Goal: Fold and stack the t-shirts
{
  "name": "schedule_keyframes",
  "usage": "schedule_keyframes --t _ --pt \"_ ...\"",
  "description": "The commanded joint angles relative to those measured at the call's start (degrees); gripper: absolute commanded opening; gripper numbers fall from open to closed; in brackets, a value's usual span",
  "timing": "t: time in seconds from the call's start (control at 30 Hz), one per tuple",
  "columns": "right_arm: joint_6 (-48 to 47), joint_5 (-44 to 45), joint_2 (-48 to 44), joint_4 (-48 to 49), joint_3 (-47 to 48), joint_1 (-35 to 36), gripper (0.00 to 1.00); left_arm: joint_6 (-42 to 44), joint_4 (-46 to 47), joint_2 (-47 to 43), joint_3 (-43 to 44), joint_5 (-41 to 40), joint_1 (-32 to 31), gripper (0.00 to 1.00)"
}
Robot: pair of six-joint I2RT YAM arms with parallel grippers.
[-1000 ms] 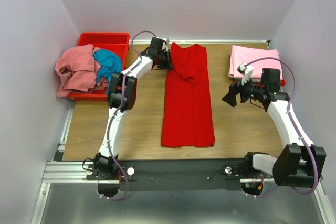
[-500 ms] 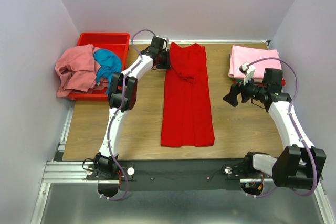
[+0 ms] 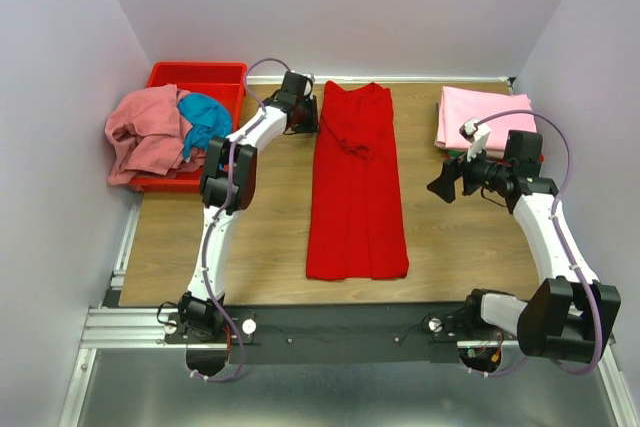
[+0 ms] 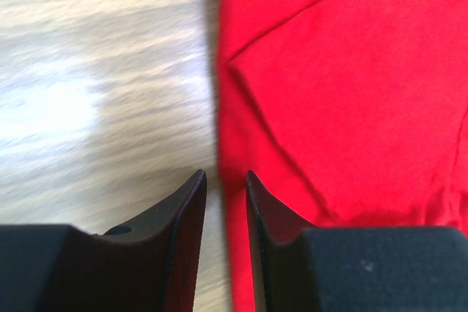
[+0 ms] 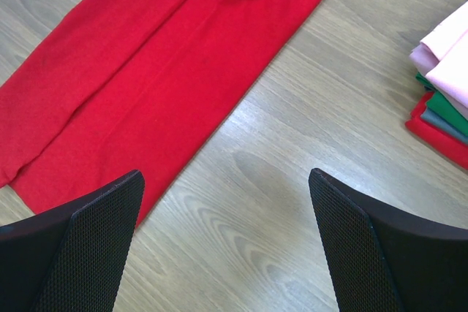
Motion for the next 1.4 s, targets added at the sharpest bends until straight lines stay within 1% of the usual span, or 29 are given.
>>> schedule_keyframes --t 0.0,0.03,0.13,0.37,0.57,0.6,0.7,0.73,0.77,0.8,0.83,1.0,1.37 --pt "0.5 -2.2 -1.2 0.2 -1.0 -0.8 1.00 0.9 -3.4 -0.5 -1.9 -0.5 1.4 0.38" --pt "0.5 -2.2 -1.2 0.2 -1.0 -0.9 1.00 1.7 -4.1 0.0 -0.4 1.0 1.4 0.38" --pt "0.5 -2.2 -1.4 0.2 -1.0 -1.1 1.00 2.1 -5.2 1.4 0.3 4.1 1.4 0.39" --pt "0.5 -2.4 -1.4 0.1 -1.0 -1.5 1.00 3.0 -5.4 2.8 -0.4 10.1 1.2 0.39" --pt "0.5 -2.6 -1.5 0.0 -1.0 -1.8 1.00 3.5 -6.0 3.6 -0.4 11.0 0.5 0.38" --pt "0.5 -2.7 -1.5 0.0 -0.9 -1.8 1.00 3.6 -6.2 3.9 -0.4 11.0 0.4 0.37" --pt "0.5 -2.7 -1.3 0.1 -0.8 -1.8 1.00 3.6 -6.2 4.2 -0.4 11.0 0.3 0.26" --pt "0.5 -2.7 -1.3 0.0 -1.0 -1.9 1.00 3.5 -6.2 4.2 -0.4 10.5 0.3 0.17" --pt "0.5 -2.7 -1.3 0.0 -0.9 -1.9 1.00 3.5 -6.2 4.1 -0.4 10.2 0.3 0.12" --pt "0.5 -2.6 -1.3 0.0 -1.0 -1.9 1.00 3.4 -6.2 4.0 -0.4 9.8 0.3 0.04" --pt "0.5 -2.6 -1.4 0.0 -1.0 -2.0 1.00 3.2 -6.1 3.7 -0.4 9.3 0.3 0.00" --pt "0.5 -2.7 -1.6 0.0 -1.0 -2.1 1.00 2.5 -5.0 1.7 -1.3 7.0 0.8 0.00" --pt "0.5 -3.0 -1.9 -0.1 -1.0 -2.4 1.00 2.5 -2.3 -2.5 -8.2 4.5 3.3 0.00"
